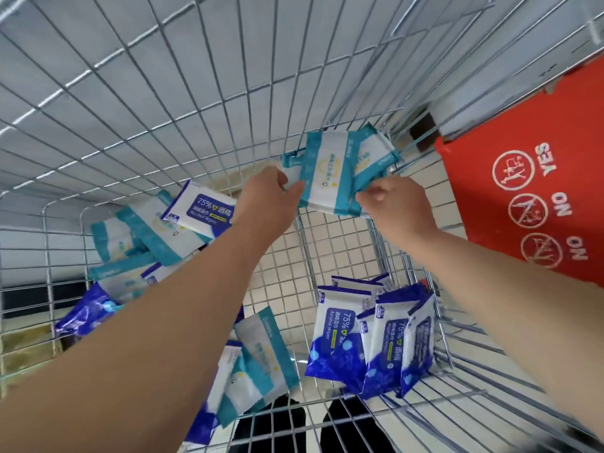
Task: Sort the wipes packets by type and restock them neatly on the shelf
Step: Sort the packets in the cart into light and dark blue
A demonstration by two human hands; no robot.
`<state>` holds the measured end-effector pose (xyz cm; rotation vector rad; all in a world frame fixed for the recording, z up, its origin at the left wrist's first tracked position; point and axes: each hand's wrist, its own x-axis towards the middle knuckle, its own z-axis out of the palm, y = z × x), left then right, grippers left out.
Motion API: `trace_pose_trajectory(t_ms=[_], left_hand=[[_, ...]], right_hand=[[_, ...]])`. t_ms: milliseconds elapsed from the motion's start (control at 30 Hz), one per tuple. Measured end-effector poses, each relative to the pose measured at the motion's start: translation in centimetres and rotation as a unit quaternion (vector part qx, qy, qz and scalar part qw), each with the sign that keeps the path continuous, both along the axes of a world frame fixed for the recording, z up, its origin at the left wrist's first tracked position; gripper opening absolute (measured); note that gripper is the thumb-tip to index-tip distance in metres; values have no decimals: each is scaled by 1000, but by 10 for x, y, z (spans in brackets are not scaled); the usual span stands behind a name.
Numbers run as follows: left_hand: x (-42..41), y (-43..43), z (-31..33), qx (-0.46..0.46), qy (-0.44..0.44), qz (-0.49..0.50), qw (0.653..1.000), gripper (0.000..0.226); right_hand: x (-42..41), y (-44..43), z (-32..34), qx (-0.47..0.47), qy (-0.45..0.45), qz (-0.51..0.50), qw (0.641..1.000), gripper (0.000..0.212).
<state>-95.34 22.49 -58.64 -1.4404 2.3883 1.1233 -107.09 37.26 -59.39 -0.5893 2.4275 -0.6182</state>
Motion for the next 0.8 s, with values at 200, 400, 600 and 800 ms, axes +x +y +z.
trace_pose_trajectory(t_ms=[200,400,600,800], left_hand=[[71,-28,30,-60,-55,-49,996,25],[160,-76,35,-104,-135,7,985,25],[179,-105,3,-32,-93,97,990,40],[170,-113,-7,10,-33,163,986,59]], right_hand=[[50,-28,25,-29,58,152,986,28],[109,-88,21,-40,32,230,972,30],[138,-132,-8,14,-37,256,966,34],[134,-155,-41,77,-18,213,974,65]])
